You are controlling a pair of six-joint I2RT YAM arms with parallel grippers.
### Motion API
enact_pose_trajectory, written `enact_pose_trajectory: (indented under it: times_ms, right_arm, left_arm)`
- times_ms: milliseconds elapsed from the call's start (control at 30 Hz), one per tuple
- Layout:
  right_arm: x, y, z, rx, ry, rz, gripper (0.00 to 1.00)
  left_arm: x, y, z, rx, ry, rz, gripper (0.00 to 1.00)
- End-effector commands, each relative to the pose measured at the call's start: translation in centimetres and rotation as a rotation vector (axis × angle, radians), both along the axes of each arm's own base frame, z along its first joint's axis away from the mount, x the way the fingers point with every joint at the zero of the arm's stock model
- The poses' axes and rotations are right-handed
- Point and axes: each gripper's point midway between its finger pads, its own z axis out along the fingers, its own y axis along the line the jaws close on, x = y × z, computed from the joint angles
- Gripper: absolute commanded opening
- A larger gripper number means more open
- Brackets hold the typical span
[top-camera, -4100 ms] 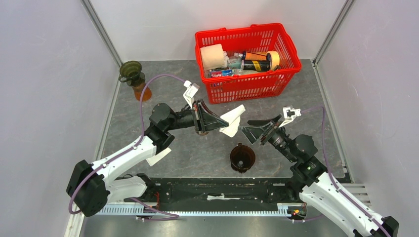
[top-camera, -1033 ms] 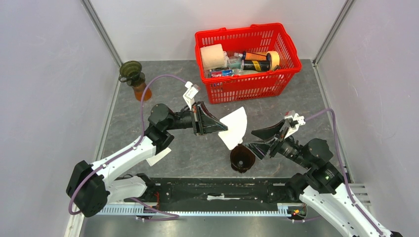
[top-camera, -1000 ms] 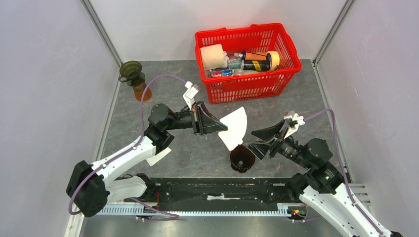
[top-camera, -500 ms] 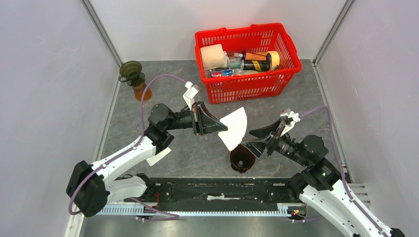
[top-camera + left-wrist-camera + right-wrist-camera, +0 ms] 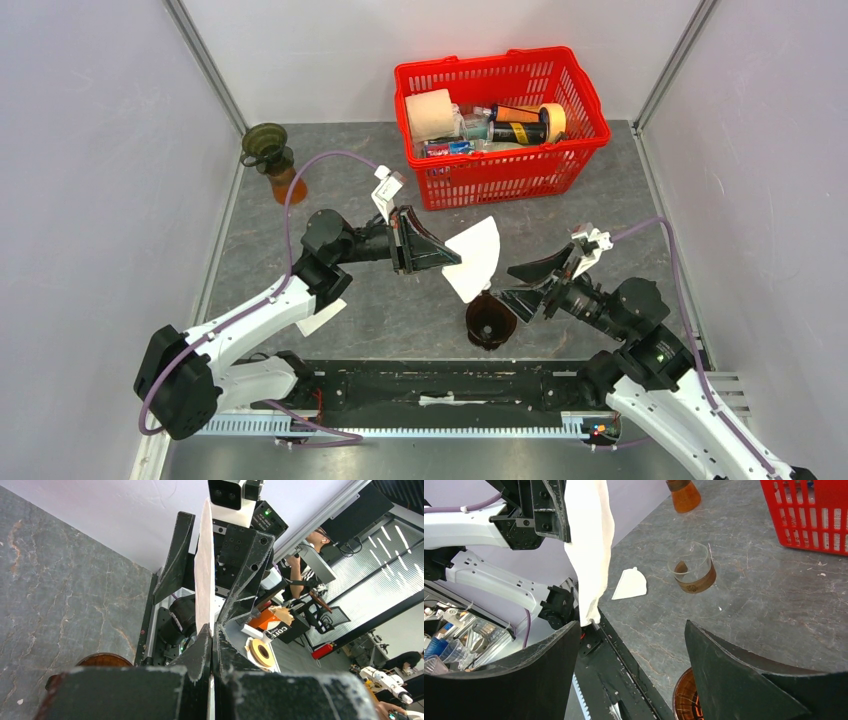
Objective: Place the coffee filter in the dripper
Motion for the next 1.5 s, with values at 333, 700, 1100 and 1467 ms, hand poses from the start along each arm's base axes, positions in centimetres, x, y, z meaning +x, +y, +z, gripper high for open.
enact_pose_trajectory:
  times_ms: [333, 700, 1100, 1467]
  right_arm:
    - [1.5, 1.0, 2.3, 0.078, -0.009, -0.014, 0.84]
    - [2.5, 0.8, 1.4, 0.098, 0.021, -0.069, 0.85]
    - [3.0, 1.1, 1.0, 0.136, 0.027, -0.074, 0.87]
    - [2.7, 0.8, 1.9, 0.185, -0.012, -0.074, 0.88]
  left_arm:
    - [-0.1, 0.4, 1.3, -0.034, -0.079, 0.023, 0.02]
    - [-0.4, 0.6, 1.9, -0.058, -0.076, 0.017, 0.02]
    - [-0.9, 0.7, 2.8, -0.105, -0.052, -0.022, 0.02]
    - [-0.8, 0.5, 2.6, -0.103, -0.038, -0.035, 0.02]
